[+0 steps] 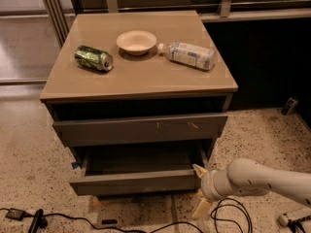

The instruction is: Close middle drawer

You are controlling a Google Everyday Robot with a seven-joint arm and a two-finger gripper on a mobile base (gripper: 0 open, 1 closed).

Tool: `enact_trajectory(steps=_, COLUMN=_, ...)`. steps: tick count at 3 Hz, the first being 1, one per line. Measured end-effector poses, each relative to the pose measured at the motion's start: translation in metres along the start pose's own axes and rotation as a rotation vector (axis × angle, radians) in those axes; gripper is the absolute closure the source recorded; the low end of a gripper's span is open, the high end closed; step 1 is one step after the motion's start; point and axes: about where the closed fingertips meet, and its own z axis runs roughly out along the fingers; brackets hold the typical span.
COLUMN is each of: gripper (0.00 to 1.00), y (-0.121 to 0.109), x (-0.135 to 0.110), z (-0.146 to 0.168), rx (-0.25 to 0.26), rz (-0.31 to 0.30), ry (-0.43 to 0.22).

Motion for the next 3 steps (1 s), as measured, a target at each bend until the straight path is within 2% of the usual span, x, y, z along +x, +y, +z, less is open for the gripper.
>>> enact_trajectory(steps=1, gripper=0.00, y=0.003, x=-0.001, z=-0.004, rx=-0.005, rz=0.000, ry=0.007)
enact_trajectory(steps=2, gripper=0.01, y=0.032, x=-0.003, z=-0.028, rx=-0.006, rz=-0.017, ry=0.004)
enact_trajectory(steps=3, gripper=0.23, y=0.032, x=-0.003, z=-0.028, rx=-0.006, rz=-0.016, ry=0.004)
